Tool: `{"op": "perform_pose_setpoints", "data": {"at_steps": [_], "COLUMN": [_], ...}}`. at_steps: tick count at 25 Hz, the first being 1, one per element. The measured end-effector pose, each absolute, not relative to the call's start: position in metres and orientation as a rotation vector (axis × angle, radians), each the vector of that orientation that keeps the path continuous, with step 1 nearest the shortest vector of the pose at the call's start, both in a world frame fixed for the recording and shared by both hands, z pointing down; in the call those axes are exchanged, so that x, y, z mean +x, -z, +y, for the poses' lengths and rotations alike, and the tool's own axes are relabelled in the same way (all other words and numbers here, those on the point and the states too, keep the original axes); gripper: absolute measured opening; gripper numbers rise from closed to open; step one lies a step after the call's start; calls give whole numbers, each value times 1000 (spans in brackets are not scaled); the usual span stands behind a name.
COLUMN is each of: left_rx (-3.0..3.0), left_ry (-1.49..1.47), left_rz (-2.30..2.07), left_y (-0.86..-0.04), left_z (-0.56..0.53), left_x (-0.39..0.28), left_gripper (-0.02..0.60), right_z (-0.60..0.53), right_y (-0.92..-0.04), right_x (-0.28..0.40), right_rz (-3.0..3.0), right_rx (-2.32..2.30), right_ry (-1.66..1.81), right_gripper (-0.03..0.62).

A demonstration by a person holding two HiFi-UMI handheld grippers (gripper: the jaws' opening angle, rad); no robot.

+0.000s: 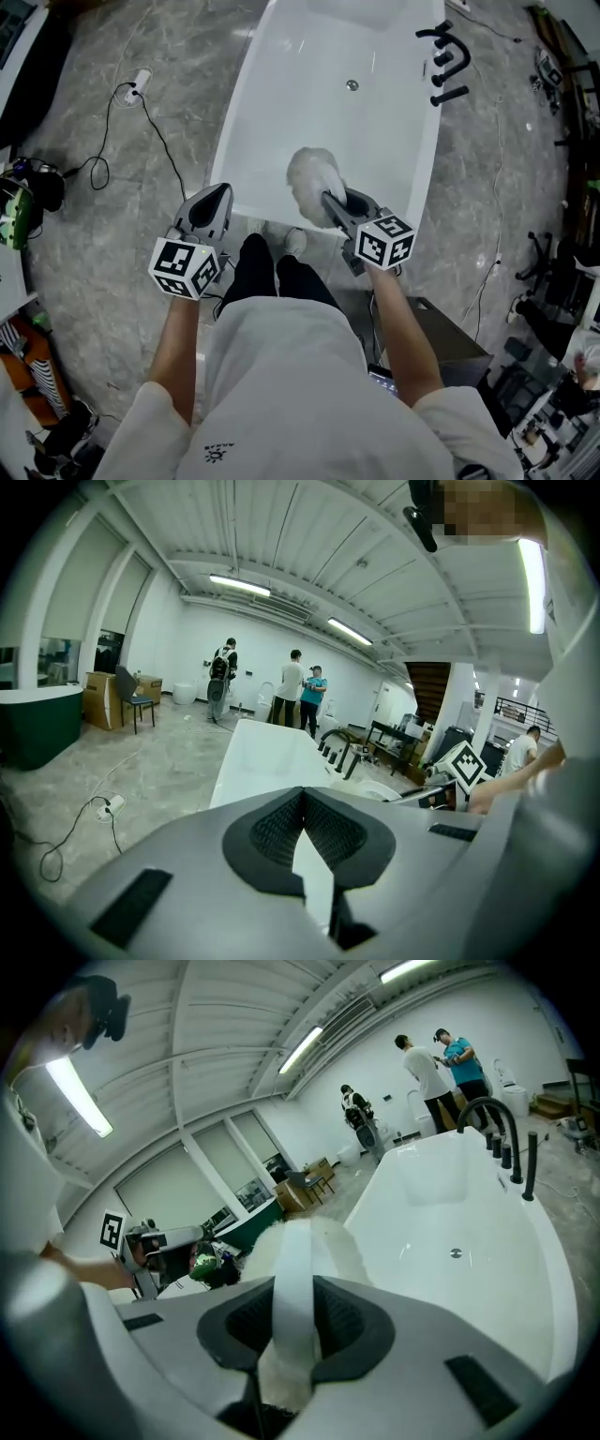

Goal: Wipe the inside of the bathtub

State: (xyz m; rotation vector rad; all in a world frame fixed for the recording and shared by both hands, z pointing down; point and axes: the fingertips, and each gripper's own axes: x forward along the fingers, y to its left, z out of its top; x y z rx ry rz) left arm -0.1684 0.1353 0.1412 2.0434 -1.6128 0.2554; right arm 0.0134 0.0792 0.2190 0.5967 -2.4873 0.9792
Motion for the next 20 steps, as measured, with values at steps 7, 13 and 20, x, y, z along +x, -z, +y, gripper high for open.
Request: {"op": "perform_pose_setpoints", "data": {"at_steps": [7, 13, 20], "left_rx": [2041, 2017, 2011], "left_ry": [-327, -364, -371], "left_rz": [-1552, -1524, -1508], "left_y": [-192, -234, -268], "left_z": [117, 107, 89], "left_x": [-207, -224, -245], "left_gripper": [6, 6, 6], "right_z": [83, 95, 116], "right_y": [-285, -347, -431], "right_x": [-35, -61, -102], "right_rz": [-2342, -2197, -2001], "right_rx": [506, 494, 491], "right_ry": [-1050, -1145, -1282], "right_gripper": [97, 97, 97]}}
